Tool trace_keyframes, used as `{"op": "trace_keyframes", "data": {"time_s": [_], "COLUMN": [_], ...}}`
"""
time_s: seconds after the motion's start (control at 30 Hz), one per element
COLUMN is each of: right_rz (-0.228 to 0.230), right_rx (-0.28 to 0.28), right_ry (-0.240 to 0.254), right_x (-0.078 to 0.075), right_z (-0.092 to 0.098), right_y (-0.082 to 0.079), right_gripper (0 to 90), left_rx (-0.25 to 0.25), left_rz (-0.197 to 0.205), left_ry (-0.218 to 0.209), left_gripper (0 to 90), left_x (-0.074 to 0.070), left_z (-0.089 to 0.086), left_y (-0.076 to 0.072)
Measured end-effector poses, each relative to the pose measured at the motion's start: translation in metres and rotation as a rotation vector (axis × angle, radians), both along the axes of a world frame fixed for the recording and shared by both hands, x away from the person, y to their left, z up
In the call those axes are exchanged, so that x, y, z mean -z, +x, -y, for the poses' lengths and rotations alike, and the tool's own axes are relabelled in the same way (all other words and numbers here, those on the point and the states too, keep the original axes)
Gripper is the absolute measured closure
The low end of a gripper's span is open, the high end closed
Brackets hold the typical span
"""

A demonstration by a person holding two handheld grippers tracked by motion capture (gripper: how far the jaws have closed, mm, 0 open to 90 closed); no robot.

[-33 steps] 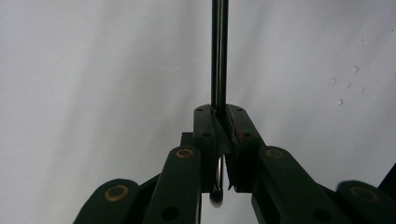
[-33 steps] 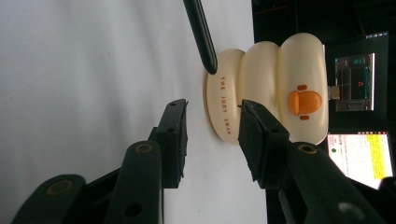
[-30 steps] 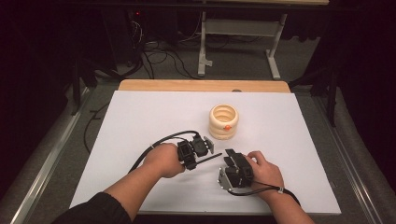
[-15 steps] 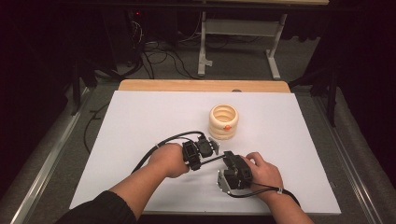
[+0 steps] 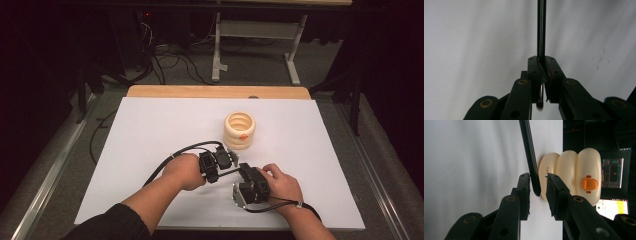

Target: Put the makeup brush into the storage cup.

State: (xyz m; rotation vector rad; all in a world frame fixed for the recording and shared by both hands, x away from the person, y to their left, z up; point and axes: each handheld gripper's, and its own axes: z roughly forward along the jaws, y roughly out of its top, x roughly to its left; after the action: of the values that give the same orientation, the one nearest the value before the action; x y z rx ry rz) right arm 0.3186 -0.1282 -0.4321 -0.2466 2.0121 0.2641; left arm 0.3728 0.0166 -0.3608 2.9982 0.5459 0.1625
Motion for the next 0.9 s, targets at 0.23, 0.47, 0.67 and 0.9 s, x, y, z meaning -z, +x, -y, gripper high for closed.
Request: {"op": "trace_keyframes", "data": {"time_s": [0.23, 0.47, 0.67, 0.9], "right_rz": [0.009, 0.007, 0.011, 0.004], "right_rx": [-0.008, -0.016, -0.030, -0.011], "right_ry": [-0.014, -0.023, -0.027, -0.019], "right_x": [0.0001, 0.0004, 0.0008, 0.0012], "right_z": [-0.0007, -0.0010, -0.0016, -0.0011], "right_y": [-0.0015, -0.0021, -0.0017, -0.0028], "right_gripper": [77.3, 79.2, 80.4, 81.7], "left_rx": [0.006, 0.011, 0.014, 0.018], "left_rz": [0.005, 0.005, 0.005, 0.006], "left_ry": [-0.010, -0.007, -0.012, -0.012], "left_gripper": [83.9, 83.9, 83.9, 83.8], "left_x": [-0.0003, -0.0012, -0.0016, -0.0036], "left_z": [0.0031, 0.0055, 0.0072, 0.0080], "left_y": [-0.0004, -0.0005, -0.0007, -0.0008]}}
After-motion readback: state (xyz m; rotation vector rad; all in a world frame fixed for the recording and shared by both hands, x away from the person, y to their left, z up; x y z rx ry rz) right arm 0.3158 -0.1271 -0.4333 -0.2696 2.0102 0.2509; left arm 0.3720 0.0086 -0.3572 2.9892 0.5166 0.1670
